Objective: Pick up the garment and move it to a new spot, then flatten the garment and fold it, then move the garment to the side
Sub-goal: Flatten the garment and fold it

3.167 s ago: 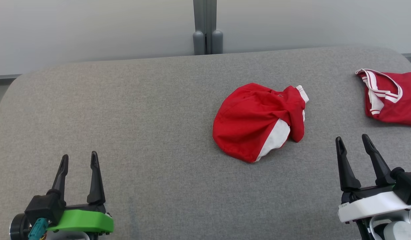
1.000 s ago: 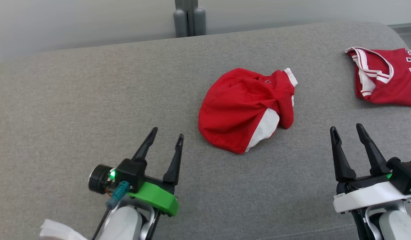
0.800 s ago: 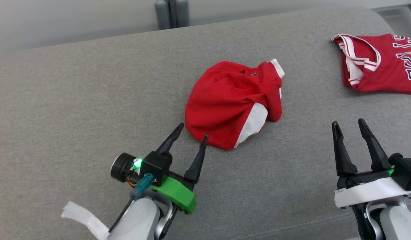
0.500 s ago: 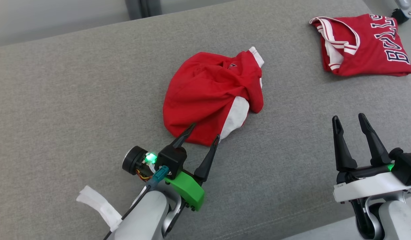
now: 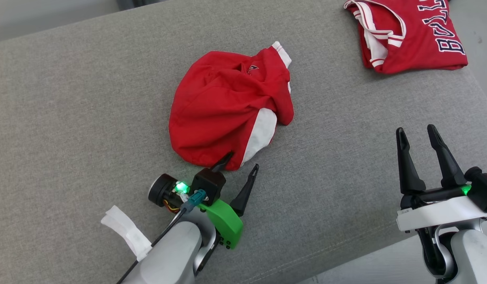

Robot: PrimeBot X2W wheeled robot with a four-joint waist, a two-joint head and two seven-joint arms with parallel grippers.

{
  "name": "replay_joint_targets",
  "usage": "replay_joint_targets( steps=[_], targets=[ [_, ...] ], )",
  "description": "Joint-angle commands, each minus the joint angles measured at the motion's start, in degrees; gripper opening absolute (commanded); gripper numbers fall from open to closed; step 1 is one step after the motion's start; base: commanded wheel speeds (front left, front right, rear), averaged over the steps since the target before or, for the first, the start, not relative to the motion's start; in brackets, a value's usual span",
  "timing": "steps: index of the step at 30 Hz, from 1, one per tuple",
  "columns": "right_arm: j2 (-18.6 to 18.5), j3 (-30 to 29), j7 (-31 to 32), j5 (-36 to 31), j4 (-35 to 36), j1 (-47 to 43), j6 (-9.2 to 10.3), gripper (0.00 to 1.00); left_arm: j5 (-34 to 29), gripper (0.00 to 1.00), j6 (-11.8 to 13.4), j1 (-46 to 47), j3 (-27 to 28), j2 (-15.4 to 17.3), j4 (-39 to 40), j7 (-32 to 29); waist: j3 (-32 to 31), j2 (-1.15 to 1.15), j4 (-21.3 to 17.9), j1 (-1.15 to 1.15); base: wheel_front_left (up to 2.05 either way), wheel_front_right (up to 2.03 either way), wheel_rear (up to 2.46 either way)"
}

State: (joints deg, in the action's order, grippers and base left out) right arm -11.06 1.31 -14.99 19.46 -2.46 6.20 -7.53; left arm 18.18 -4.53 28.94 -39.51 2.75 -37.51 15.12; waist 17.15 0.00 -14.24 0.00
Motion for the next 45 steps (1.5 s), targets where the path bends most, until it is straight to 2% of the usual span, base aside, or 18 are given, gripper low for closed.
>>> replay_joint_targets(
  steps=[1,2,7,12,19,28,34,35,36,45],
  targets=[
    [0.0,0.1,-0.2,-0.3,0.1,0.6,0.09,1.0,1.0,0.27,0.0,1.5,-0.5,0.3,-0.5,0.0,-0.1,0.0,0.1,0.0,0.0,0.0,0.0],
    [-0.1,0.0,-0.2,-0.4,0.1,0.6,0.09,1.0,1.5,0.0,0.0,1.7,-0.8,0.3,-0.9,0.0,-0.3,0.0,0.2,0.0,0.0,0.0,0.0],
    [-0.2,-0.1,-0.2,-0.6,-0.1,0.1,0.09,1.0,3.7,0.0,1.6,2.4,-0.5,0.3,-0.2,0.0,-1.6,0.0,1.2,0.0,0.0,0.0,0.0],
    [0.0,-0.2,-0.2,-0.8,-0.3,-1.3,0.09,1.0,2.3,0.0,2.6,2.1,2.1,0.6,1.6,0.0,-3.6,0.0,3.3,0.0,0.0,0.0,0.0],
    [0.5,-0.4,-0.2,-1.2,-0.4,-2.9,0.09,1.0,0.2,0.0,3.0,-1.5,6.3,4.9,7.9,0.0,-6.9,0.0,7.3,0.0,0.0,0.0,0.0],
    [1.3,-0.1,-0.2,-1.5,-0.6,-4.2,0.09,1.0,-0.3,0.0,4.3,-9.7,6.6,11.8,14.3,-1.2,-8.3,0.0,11.4,0.0,0.0,0.0,0.0],
    [1.0,-0.2,-0.2,-1.1,-0.8,-4.4,0.09,1.0,1.6,0.0,5.7,-15.6,6.8,12.3,15.0,-1.7,-8.3,0.0,12.4,0.0,0.0,0.0,0.0],
    [0.8,-0.2,-0.2,-1.1,-0.8,-4.4,0.09,1.0,1.8,0.23,5.8,-15.9,6.9,12.1,15.1,-1.5,-8.3,0.0,12.6,0.0,0.0,0.0,0.0],
    [0.7,-0.3,-0.2,-1.0,-0.9,-4.4,0.09,1.0,2.0,1.0,6.3,-16.1,7.3,11.7,15.5,-1.2,-8.4,0.0,12.8,0.0,0.0,0.0,0.0],
    [0.3,0.0,-0.2,-1.2,-1.2,-4.6,0.09,1.0,3.0,1.0,8.2,-16.1,13.3,9.8,23.0,0.1,-9.3,0.0,14.7,0.0,0.0,0.0,0.0]
  ],
)
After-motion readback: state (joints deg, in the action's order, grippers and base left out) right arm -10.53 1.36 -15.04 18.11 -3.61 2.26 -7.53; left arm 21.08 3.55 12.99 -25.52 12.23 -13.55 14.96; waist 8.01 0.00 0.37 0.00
